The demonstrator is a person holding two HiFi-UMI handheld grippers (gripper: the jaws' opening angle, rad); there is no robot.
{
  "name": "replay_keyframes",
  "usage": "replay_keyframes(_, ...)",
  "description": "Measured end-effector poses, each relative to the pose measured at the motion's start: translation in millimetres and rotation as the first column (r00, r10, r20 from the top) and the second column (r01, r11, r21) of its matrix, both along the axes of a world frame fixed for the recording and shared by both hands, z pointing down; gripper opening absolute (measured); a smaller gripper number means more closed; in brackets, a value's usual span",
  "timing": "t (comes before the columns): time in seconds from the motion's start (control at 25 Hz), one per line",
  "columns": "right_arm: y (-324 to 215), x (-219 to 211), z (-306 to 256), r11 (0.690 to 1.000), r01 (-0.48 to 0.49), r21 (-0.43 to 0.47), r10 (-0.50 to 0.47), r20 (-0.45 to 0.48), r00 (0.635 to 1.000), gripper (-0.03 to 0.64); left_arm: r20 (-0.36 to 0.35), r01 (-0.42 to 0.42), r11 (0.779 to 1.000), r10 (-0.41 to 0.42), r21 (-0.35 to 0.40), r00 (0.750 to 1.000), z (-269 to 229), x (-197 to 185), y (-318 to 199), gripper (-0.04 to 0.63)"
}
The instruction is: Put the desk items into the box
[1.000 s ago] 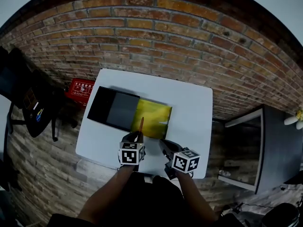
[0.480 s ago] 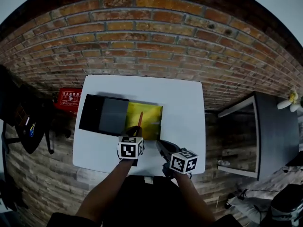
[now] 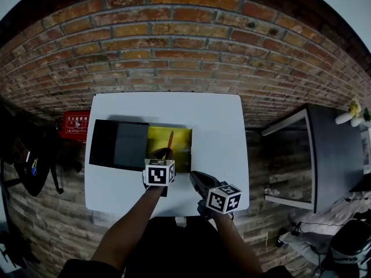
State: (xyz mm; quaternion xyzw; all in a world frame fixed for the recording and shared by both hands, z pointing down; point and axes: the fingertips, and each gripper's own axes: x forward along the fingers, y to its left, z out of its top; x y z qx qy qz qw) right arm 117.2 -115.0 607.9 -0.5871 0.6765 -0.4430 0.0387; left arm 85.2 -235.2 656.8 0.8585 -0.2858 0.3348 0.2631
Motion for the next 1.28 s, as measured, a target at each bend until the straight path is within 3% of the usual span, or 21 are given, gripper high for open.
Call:
replay_keyframes(0.56, 12, 20, 10, 0.999, -0.032, -0.027, 0.032, 0.004, 0.999, 0.021, 0.163, -0.084, 0.993, 0.097, -0.080, 0.982, 47, 9, -1, 0.055)
replay_keyframes(1.28, 21, 29, 11, 0.997, -0.063, -0.036, 0.063, -0.002, 0.998, 0.021, 0.276, -0.147, 0.979, 0.182, -0.143, 0.944, 70, 13, 1, 0.057)
